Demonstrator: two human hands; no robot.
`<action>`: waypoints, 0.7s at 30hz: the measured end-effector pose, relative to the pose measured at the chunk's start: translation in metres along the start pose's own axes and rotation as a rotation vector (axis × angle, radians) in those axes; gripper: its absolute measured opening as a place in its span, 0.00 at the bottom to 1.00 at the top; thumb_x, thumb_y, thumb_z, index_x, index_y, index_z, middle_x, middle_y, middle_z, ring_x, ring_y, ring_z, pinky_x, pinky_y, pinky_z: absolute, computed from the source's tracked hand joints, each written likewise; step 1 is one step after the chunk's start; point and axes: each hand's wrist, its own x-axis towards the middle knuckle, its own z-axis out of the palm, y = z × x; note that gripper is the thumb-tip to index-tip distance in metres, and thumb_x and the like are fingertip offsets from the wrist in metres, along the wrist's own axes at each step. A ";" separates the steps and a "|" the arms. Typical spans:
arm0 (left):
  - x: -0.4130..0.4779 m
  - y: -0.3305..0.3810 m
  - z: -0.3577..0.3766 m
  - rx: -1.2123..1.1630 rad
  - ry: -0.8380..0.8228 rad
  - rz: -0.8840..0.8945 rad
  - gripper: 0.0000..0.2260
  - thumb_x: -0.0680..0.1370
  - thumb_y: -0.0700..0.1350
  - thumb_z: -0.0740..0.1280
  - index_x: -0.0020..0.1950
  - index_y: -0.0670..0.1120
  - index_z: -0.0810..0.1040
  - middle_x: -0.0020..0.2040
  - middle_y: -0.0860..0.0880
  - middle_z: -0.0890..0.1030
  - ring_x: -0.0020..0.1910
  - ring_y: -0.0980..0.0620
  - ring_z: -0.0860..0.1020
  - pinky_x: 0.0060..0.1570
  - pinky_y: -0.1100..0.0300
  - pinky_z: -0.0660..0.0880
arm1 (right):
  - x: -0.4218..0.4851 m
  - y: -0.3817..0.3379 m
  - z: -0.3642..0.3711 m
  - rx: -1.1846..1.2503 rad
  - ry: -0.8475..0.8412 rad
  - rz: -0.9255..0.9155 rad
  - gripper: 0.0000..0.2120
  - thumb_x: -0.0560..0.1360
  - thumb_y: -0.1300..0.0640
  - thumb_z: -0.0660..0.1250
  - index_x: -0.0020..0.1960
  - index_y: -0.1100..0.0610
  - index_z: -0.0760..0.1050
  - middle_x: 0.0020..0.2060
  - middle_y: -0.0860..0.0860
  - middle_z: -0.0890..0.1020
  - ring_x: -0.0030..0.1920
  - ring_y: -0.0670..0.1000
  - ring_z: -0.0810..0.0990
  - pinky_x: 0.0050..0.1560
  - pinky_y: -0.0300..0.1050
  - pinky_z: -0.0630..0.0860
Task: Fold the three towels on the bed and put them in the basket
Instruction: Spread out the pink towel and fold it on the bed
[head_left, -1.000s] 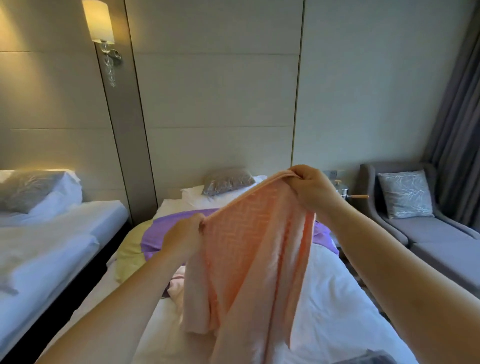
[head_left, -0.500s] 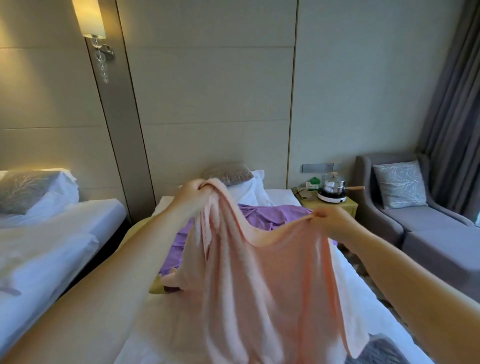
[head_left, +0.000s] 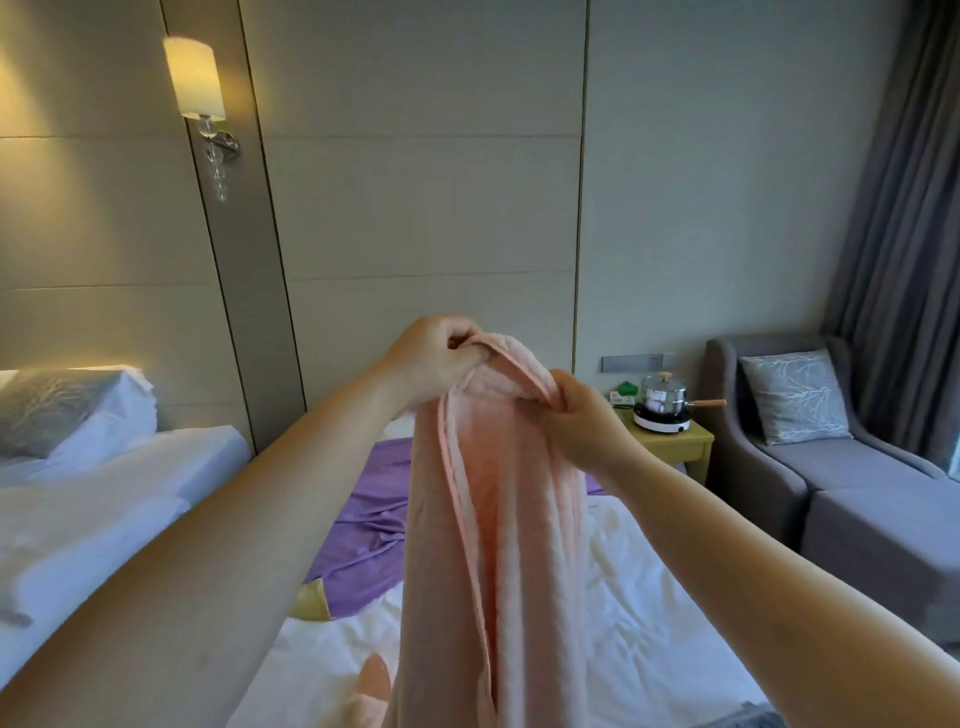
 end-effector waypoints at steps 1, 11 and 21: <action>-0.004 -0.011 -0.003 0.099 -0.001 -0.003 0.06 0.76 0.46 0.68 0.39 0.46 0.79 0.36 0.49 0.81 0.32 0.56 0.75 0.35 0.63 0.69 | 0.003 -0.001 -0.002 0.006 0.045 -0.008 0.02 0.74 0.58 0.64 0.46 0.54 0.74 0.37 0.49 0.78 0.37 0.49 0.75 0.35 0.42 0.70; -0.052 -0.120 0.024 0.066 -0.139 -0.307 0.10 0.74 0.54 0.70 0.50 0.51 0.75 0.51 0.55 0.80 0.51 0.57 0.78 0.44 0.71 0.72 | 0.023 -0.003 -0.029 0.192 0.044 0.130 0.05 0.75 0.60 0.62 0.46 0.52 0.75 0.45 0.53 0.80 0.45 0.52 0.78 0.49 0.48 0.76; -0.009 -0.061 0.068 -0.105 -0.078 -0.145 0.13 0.79 0.56 0.62 0.38 0.50 0.72 0.34 0.53 0.76 0.30 0.62 0.73 0.33 0.62 0.71 | 0.014 0.021 -0.048 -0.182 0.119 -0.043 0.03 0.72 0.58 0.68 0.42 0.51 0.77 0.36 0.49 0.80 0.35 0.47 0.75 0.37 0.41 0.72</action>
